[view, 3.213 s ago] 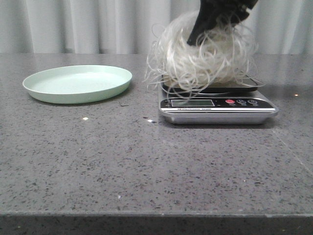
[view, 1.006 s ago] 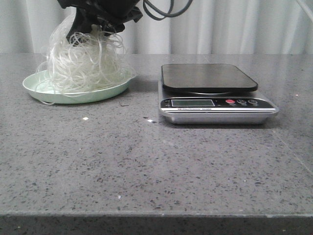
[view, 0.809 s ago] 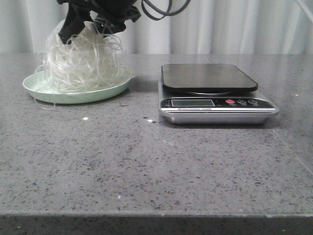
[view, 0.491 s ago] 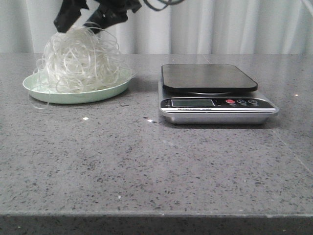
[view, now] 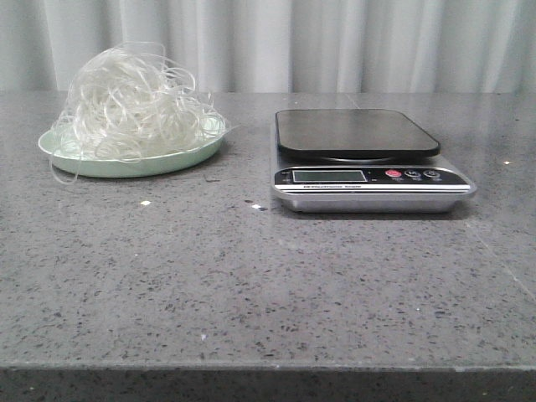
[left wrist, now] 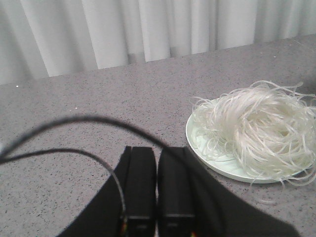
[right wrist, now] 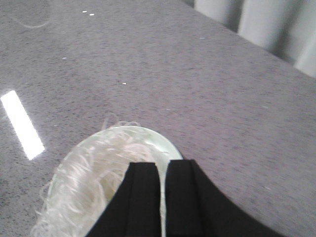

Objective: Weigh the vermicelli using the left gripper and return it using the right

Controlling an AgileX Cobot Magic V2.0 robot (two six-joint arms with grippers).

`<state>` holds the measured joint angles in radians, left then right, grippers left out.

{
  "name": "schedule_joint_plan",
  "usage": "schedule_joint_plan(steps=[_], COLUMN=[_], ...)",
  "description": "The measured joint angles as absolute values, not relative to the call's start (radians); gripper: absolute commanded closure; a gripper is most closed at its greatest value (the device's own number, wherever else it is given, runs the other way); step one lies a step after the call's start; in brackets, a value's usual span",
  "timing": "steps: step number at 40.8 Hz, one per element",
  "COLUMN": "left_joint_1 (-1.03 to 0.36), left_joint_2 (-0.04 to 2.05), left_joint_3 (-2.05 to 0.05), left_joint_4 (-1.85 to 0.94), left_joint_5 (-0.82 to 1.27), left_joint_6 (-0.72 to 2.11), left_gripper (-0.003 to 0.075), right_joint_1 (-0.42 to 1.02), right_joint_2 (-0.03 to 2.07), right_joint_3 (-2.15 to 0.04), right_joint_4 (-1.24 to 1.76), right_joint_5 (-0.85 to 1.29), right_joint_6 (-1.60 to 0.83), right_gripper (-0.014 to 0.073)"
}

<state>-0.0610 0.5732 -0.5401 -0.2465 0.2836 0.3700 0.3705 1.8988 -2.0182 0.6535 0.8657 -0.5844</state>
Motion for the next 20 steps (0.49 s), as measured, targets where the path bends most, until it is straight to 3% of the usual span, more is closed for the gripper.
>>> schedule_joint_plan(steps=[11,20], left_joint_1=[-0.061,-0.061], left_joint_2=[0.573,0.573], left_joint_3=[-0.540,-0.540], left_joint_4=[-0.246,-0.248], left_joint_5=[0.284,0.284], left_joint_6=[0.370,0.370], left_gripper=[0.0583,0.0583], right_joint_1=[0.220,0.167], right_joint_2=[1.831,1.730], right_joint_3=[-2.011,-1.868], right_joint_4=[0.654,0.548], right_joint_5=[0.924,0.844], right_joint_6=[-0.530,-0.464], right_gripper=[0.0442,0.0442])
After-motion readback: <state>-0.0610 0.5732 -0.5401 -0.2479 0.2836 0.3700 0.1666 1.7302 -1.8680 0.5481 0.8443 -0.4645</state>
